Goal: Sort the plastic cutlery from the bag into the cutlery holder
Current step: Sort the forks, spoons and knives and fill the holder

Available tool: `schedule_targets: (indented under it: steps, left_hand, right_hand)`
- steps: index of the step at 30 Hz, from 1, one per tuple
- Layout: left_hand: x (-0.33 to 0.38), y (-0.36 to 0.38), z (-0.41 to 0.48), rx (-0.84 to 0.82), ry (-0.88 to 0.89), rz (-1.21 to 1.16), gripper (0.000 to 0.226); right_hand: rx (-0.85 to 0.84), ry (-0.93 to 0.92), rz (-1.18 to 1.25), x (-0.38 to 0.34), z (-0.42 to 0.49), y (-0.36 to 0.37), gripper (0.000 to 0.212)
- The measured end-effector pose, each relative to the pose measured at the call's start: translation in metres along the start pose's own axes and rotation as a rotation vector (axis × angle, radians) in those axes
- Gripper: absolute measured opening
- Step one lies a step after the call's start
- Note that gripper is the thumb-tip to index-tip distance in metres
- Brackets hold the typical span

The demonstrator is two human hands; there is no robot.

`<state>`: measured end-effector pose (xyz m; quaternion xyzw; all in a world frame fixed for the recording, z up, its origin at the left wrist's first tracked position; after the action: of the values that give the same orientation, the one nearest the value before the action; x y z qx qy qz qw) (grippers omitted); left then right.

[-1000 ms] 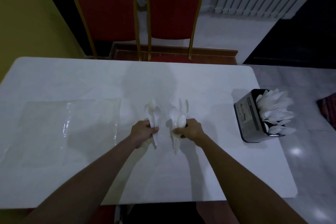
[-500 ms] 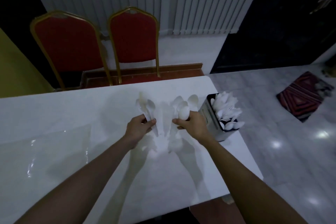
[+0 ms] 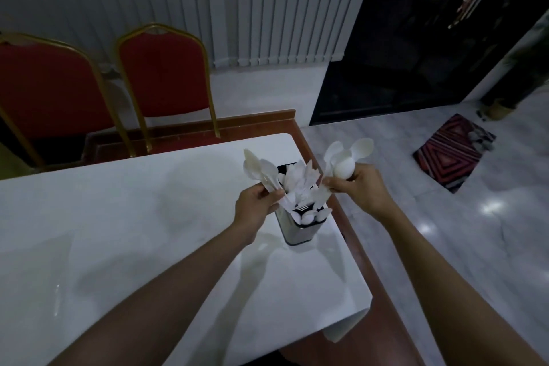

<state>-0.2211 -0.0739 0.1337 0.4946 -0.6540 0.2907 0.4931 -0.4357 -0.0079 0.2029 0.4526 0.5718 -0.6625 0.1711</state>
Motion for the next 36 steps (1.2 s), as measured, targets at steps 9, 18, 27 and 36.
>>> schedule_targets:
  steps: [9, 18, 27, 36]
  left_hand:
    - [-0.013, 0.02, 0.0, 0.148, 0.094, 0.163, 0.01]
    - [-0.018, 0.021, -0.006, 0.109, 0.099, 0.114, 0.017]
    - [-0.029, 0.036, -0.008, 0.081, 0.056, 0.305, 0.024]
    - [-0.029, 0.051, -0.016, 0.079, 0.174, 0.422, 0.007]
  right_hand:
    - [-0.146, -0.029, -0.099, 0.052, 0.011, 0.035, 0.041]
    - [-0.226, -0.116, -0.249, 0.061, 0.016, 0.041, 0.047]
    - [-0.316, -0.123, -0.322, 0.042, 0.01, 0.036, 0.029]
    - [-0.291, -0.145, -0.125, 0.043, -0.005, 0.024, 0.035]
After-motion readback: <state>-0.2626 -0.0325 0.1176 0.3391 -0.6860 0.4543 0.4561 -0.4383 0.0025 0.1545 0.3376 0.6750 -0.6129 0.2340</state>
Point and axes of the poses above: each hand's wrist, its own z-axis towards the middle knuckle, its own y-axis out of the palm, x = y × z, the point moved 2 cm from there along z, towards the middle knuckle, and after that the axes turned 2 degrees about -x, right-handed, at the moved point
